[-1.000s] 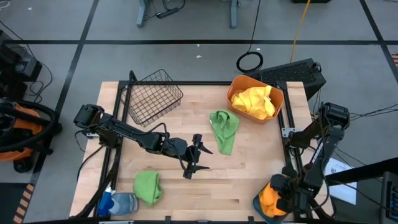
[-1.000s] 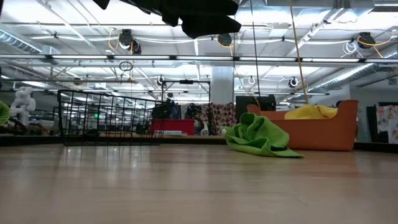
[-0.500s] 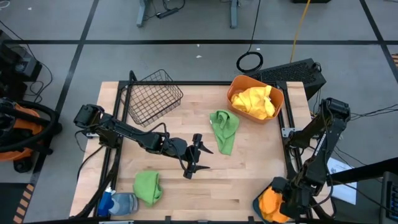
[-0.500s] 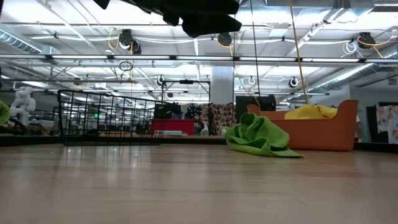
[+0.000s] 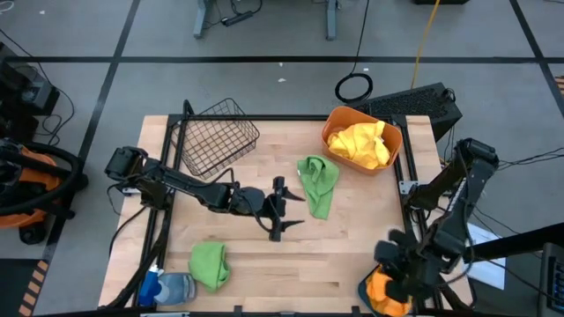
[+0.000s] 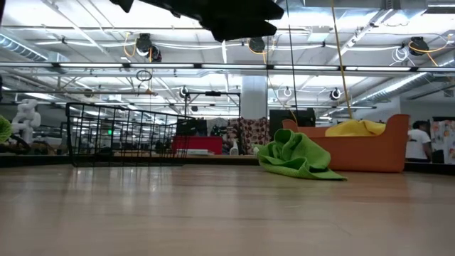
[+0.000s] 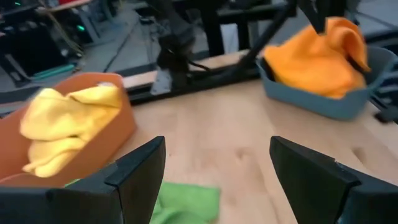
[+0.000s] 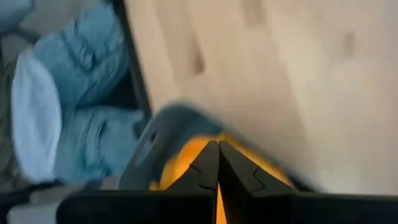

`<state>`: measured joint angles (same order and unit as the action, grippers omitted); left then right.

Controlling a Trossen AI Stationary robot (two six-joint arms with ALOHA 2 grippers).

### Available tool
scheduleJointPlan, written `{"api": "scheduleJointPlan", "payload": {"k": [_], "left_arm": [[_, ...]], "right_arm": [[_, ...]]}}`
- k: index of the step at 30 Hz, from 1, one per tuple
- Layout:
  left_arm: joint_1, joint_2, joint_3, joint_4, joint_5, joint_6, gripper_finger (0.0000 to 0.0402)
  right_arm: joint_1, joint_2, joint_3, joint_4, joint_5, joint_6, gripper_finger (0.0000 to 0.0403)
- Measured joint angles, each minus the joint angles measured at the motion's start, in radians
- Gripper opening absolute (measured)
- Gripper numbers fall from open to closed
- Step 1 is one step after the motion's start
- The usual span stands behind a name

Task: Sort microfiber towel by color & place in baskets
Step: Put the top green microfiber cloth into the black wire basket

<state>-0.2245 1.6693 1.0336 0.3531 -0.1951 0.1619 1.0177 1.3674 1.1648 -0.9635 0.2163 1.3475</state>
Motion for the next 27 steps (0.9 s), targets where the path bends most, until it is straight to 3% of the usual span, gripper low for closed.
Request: {"api": "scheduleJointPlan", "payload": {"k": [6, 8, 11, 14, 16, 21, 27], "left_arm": [[0.039, 0.061, 0.000, 0.083, -0.003, 0.002, 0.0295], [0.069, 0.098, 0.000, 0.106, -0.031, -0.004, 0.0295], [0.122, 0.151, 0.006, 0.099, -0.136, -0.114, 0.0295], [0.164, 0.158, 0.014, 0.032, -0.174, -0.210, 0.0295], [0.177, 0.141, 0.016, -0.029, -0.173, -0.250, 0.0295], [0.168, 0.024, 0.016, -0.214, -0.176, -0.292, 0.0295], [0.113, -0.123, 0.016, -0.464, -0.252, -0.347, 0.0295]], "right_arm": [[-0.158, 0.024, 0.000, -0.007, -0.005, -0.242, 0.0000], [-0.224, 0.032, 0.001, -0.007, 0.041, -0.350, 0.0000], [-0.327, 0.049, 0.001, -0.010, 0.244, -0.446, 0.0000], [-0.430, 0.077, 0.000, 0.012, 0.580, -0.406, 0.0001], [-0.499, 0.109, -0.009, 0.086, 0.667, -0.481, 0.0010], [-0.650, 0.181, -0.054, 0.254, 0.656, -0.565, 0.0057], [-0.729, 0.261, -0.134, 0.311, 0.638, -0.538, 0.0138]]}}
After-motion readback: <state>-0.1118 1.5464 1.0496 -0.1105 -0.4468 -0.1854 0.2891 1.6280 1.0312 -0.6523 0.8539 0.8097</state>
